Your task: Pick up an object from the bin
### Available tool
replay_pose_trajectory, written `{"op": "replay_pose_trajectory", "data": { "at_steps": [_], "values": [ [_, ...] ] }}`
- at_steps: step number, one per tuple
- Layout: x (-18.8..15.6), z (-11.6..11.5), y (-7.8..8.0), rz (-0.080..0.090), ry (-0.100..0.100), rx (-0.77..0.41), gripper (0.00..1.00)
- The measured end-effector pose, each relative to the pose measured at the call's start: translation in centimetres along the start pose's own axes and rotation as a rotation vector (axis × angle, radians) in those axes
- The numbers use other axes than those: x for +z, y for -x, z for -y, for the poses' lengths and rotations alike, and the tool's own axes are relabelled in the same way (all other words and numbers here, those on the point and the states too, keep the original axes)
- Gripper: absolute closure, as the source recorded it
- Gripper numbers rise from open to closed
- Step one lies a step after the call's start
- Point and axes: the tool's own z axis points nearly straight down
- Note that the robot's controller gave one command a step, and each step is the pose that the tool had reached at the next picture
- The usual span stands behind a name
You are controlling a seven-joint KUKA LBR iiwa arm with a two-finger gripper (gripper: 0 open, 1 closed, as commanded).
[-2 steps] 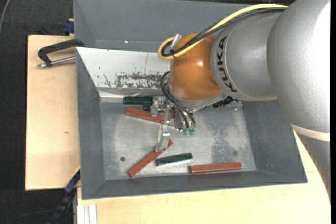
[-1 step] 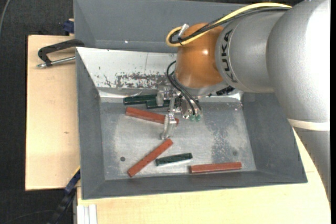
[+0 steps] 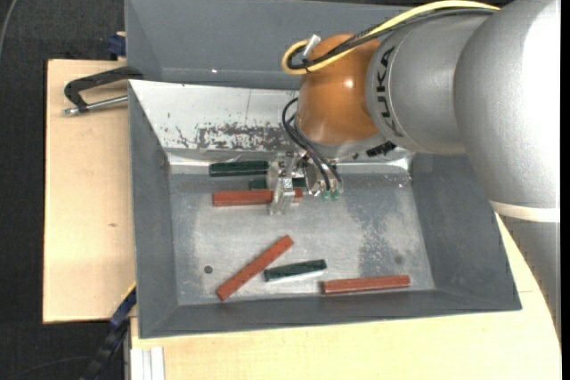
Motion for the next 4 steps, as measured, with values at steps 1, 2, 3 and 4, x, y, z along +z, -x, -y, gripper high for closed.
{"op": "replay_pose_trajectory", "data": {
  "at_steps": [1,2,3,4],
  "values": [
    [0.6,0.0,-0.5,-0.016,-0.001,-0.001,0.00],
    [-0.2,0.0,0.4,0.016,0.001,0.002,1.00],
    [-13.5,2.3,-0.8,-0.008,-0.002,-0.150,1.00],
    [-13.0,2.2,-1.0,-0.017,-0.001,-0.150,0.00]
  ]
}}
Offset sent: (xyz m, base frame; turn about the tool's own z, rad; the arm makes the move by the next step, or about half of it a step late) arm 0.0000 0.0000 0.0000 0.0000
